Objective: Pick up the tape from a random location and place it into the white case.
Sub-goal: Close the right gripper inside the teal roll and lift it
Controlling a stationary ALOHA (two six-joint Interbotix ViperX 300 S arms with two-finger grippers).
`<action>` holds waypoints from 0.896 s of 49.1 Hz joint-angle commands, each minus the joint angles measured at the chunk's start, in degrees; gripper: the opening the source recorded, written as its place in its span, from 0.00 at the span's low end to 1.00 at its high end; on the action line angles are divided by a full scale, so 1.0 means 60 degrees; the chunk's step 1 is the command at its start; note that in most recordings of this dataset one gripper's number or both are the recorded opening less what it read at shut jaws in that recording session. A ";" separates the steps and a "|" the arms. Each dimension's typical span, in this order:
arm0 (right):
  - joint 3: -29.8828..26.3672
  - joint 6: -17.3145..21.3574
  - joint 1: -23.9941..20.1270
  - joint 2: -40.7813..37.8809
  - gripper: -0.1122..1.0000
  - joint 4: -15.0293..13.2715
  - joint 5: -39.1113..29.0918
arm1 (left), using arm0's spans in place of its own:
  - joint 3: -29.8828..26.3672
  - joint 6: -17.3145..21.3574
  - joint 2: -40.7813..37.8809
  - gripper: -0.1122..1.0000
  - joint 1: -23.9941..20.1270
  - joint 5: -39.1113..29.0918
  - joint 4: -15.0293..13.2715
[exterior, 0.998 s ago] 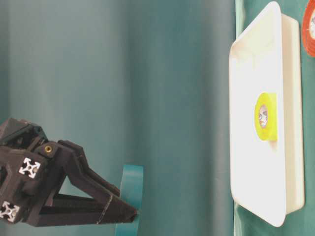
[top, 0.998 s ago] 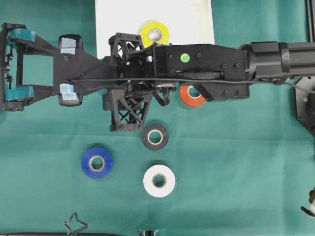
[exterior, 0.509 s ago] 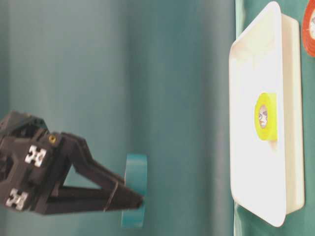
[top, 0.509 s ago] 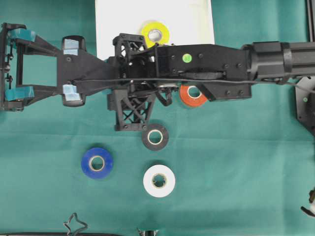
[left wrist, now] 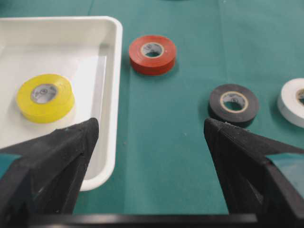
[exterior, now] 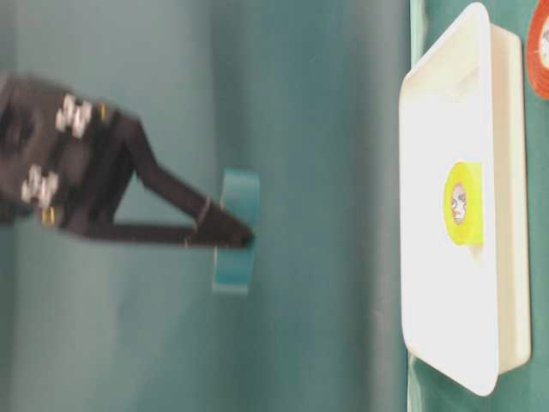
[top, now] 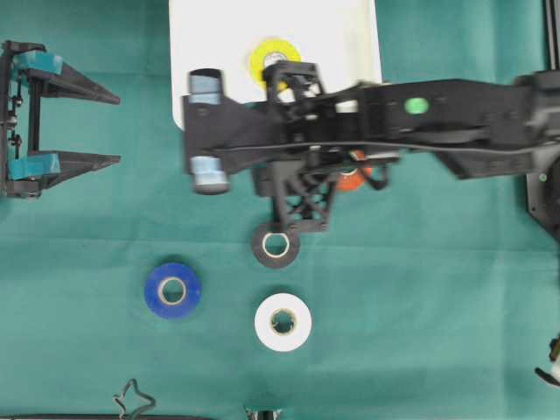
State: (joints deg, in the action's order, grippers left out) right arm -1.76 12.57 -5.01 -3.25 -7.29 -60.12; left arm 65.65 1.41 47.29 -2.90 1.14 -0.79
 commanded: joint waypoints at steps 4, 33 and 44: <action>0.1113 0.0015 -0.0044 0.1245 0.36 -0.0044 0.0571 | -0.0103 0.0000 0.0000 0.96 -0.0015 0.0044 0.0000; 0.3970 0.0073 -0.0044 0.3296 0.36 -0.0029 0.1860 | -0.0103 -0.0015 0.0000 0.96 0.0000 0.0073 0.0000; 0.3940 0.0059 -0.0044 0.3223 0.36 -0.0044 0.1904 | -0.0103 -0.0015 0.0000 0.96 -0.0015 0.0044 -0.0015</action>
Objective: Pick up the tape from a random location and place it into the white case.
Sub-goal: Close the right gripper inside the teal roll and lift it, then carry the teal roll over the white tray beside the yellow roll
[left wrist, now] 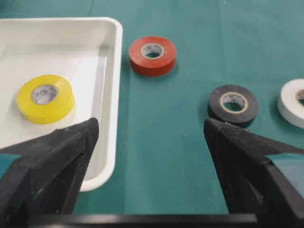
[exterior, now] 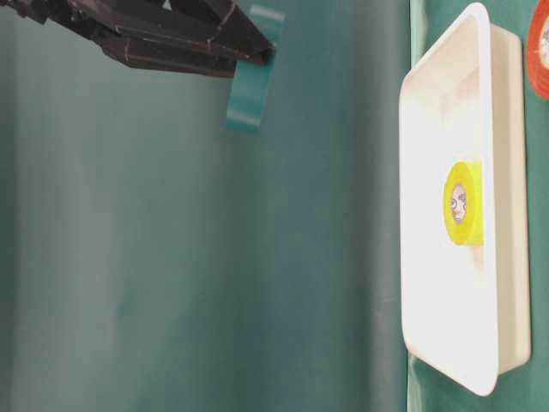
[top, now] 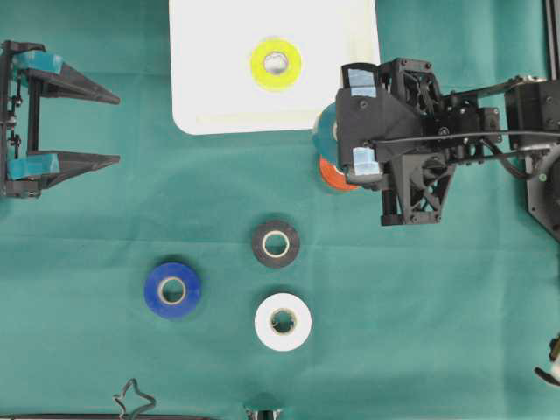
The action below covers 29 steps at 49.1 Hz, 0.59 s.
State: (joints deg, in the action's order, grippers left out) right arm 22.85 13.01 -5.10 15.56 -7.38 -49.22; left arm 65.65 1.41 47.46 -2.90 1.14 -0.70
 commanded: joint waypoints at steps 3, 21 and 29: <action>-0.0161 -0.0015 0.0000 0.0073 0.36 -0.0044 0.0117 | -0.0103 -0.0015 -0.0029 0.96 0.0000 0.0044 -0.0015; -0.0293 -0.0044 0.1040 -0.0117 0.36 -0.0527 0.0176 | -0.0103 -0.0015 -0.0044 0.96 -0.0015 0.0044 -0.0015; -0.0469 -0.0146 0.1816 -0.0425 0.36 -0.0542 0.0308 | -0.0103 0.0000 -0.0044 0.96 -0.0015 0.0044 -0.0015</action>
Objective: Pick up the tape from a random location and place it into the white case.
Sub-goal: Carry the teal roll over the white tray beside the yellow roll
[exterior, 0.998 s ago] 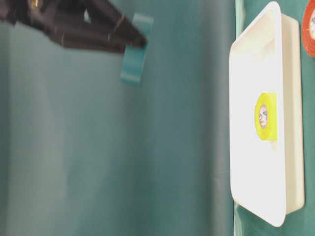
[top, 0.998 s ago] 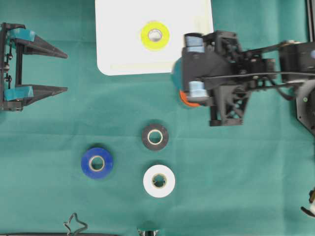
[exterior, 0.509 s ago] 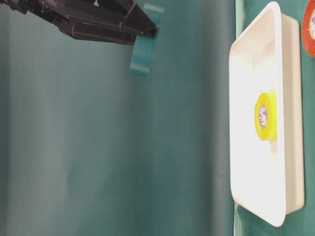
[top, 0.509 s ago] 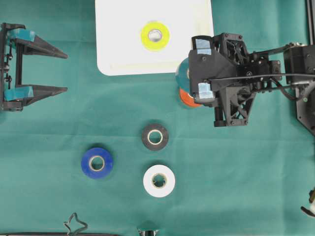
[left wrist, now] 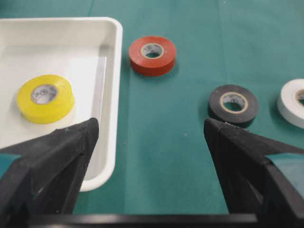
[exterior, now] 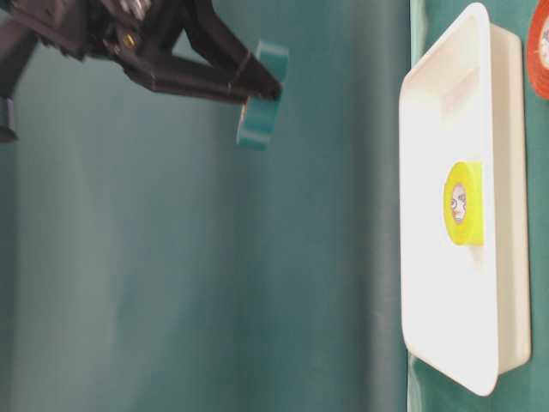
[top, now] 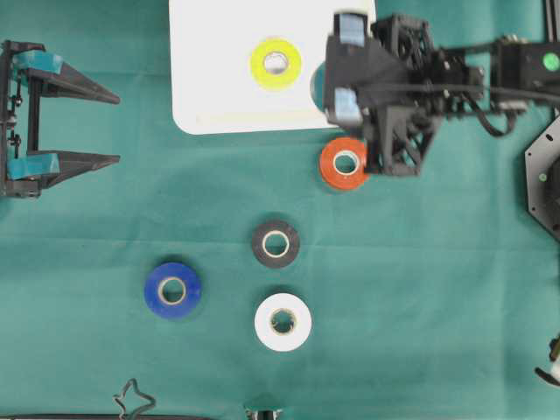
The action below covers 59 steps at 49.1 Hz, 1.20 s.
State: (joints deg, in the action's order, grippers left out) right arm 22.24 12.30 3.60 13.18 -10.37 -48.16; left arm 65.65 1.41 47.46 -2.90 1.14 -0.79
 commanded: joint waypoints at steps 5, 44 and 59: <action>-0.0498 -0.0103 0.0879 -0.0234 0.36 -0.0044 0.0146 | -0.0103 0.0000 -0.0029 0.96 -0.0015 0.0044 0.0000; -0.0908 -0.0176 0.2007 -0.0645 0.36 -0.0059 0.0278 | -0.0117 0.0044 -0.0015 0.96 -0.0015 0.0044 0.0000; -0.0879 -0.0176 0.2007 -0.0645 0.36 -0.0044 0.0278 | -0.0117 0.0015 -0.0029 0.96 -0.0015 0.0029 0.0000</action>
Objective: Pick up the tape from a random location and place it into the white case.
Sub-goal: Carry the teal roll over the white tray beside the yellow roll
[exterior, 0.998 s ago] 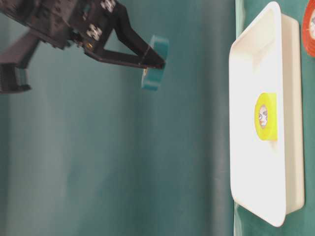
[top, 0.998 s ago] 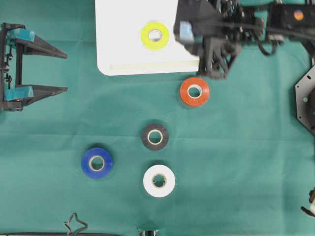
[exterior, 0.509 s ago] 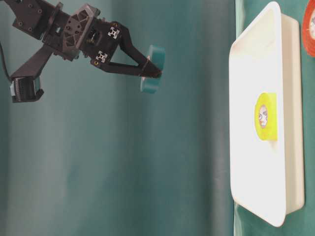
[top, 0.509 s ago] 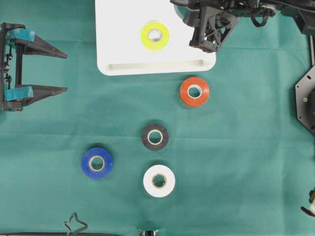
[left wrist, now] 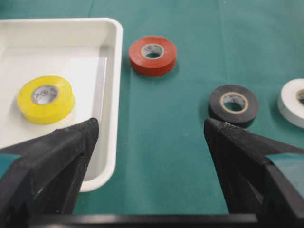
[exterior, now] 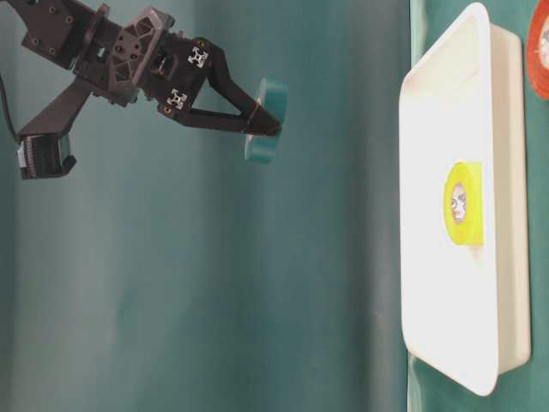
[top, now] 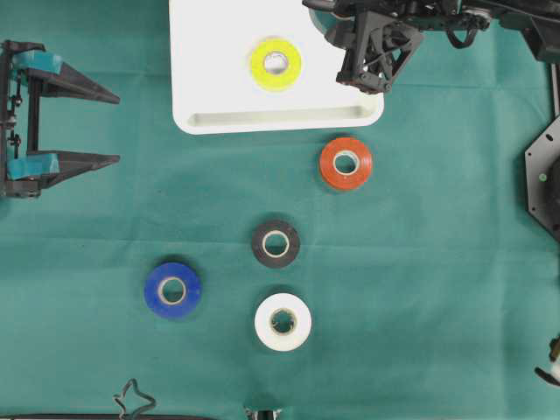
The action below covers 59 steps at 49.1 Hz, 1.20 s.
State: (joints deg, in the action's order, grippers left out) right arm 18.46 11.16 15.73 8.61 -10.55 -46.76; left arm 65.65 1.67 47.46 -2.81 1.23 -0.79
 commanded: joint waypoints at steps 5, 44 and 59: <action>-0.0234 0.0015 -0.0015 0.0117 0.36 -0.0015 0.0044 | -0.0117 -0.0029 -0.0029 0.96 -0.0029 0.0029 0.0000; 0.0161 0.0117 -0.0015 0.0088 0.36 -0.0015 0.0234 | -0.0117 -0.0029 -0.0029 0.96 -0.0029 0.0073 0.0000; 0.1128 0.0190 0.0015 -0.0762 0.36 -0.0015 0.1699 | -0.0117 -0.0044 -0.0029 0.96 -0.0029 0.0073 0.0000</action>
State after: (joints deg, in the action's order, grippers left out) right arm 24.96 12.13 15.73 4.39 -10.46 -38.94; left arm 65.65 1.49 47.46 -2.90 1.14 -0.79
